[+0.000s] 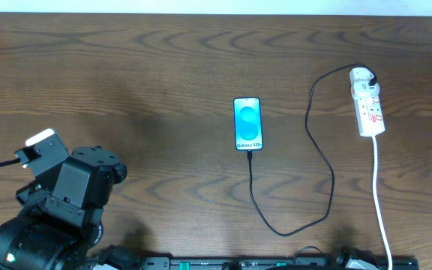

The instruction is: Plug charger to phone and switch on socket

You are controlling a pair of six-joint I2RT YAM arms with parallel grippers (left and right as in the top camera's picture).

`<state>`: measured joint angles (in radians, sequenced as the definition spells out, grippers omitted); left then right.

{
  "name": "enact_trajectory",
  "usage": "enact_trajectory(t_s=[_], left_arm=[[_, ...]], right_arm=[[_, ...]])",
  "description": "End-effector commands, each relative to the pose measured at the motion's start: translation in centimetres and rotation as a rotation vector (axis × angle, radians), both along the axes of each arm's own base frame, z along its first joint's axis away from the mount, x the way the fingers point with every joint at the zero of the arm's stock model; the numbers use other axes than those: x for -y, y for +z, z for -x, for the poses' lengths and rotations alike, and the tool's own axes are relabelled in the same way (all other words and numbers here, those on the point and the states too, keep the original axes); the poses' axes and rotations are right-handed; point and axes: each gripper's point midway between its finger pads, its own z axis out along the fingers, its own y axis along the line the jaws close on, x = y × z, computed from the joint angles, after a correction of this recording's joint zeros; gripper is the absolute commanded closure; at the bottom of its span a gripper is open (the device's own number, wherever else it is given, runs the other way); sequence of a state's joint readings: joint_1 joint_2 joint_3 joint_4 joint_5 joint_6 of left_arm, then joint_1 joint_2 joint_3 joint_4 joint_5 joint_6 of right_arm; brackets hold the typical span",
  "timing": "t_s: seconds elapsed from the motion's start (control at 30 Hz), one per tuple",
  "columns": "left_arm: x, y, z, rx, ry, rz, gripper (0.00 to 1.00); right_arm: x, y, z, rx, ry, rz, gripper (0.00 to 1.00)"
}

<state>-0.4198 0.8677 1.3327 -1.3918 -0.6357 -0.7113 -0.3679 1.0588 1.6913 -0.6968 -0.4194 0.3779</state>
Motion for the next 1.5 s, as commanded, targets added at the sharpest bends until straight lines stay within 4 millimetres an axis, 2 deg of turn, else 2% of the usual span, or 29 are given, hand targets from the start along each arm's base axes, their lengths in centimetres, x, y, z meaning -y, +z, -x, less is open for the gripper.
enact_trajectory(t_s=[0.0, 0.1, 0.2, 0.33, 0.43, 0.73, 1.0, 1.27, 1.47], left_arm=[[-0.7, 0.3, 0.4, 0.02, 0.032, -0.012, 0.03], [-1.3, 0.4, 0.7, 0.029, 0.063, -0.008, 0.03], [-3.1, 0.7, 1.8, 0.056, 0.159, 0.001, 0.03], [-5.7, 1.6, 4.6, 0.13, 0.306, 0.019, 0.03], [-6.5, 2.2, 6.4, 0.193, 0.36, 0.033, 0.03], [-7.2, 3.8, 13.0, 0.468, 0.393, 0.099, 0.03], [-7.5, 3.9, 17.5, 0.658, 0.388, 0.147, 0.03], [-7.5, 3.6, 18.2, 0.669, 0.389, 0.15, 0.03], [-7.5, 3.6, 18.2, 0.669, 0.389, 0.15, 0.03]], right_arm=[[-2.9, -0.1, 0.5, 0.001, 0.111, 0.017, 0.99], [-4.8, -0.1, 0.6, 0.002, 0.174, 0.038, 0.99], [-6.3, -0.2, 0.7, 0.009, 0.23, 0.089, 0.99], [-6.9, -0.3, 0.7, 0.007, 0.251, 0.1, 0.99], [-6.9, -0.4, 0.7, 0.004, 0.251, 0.099, 0.99], [-7.0, -0.6, 0.8, -0.005, 0.253, 0.092, 0.99], [-8.9, -0.2, 1.6, 0.011, 0.319, 0.096, 0.99], [-10.7, 0.9, 3.8, 0.06, 0.382, 0.107, 0.98], [-9.9, 2.3, 6.1, 0.12, 0.327, 0.123, 0.98]])
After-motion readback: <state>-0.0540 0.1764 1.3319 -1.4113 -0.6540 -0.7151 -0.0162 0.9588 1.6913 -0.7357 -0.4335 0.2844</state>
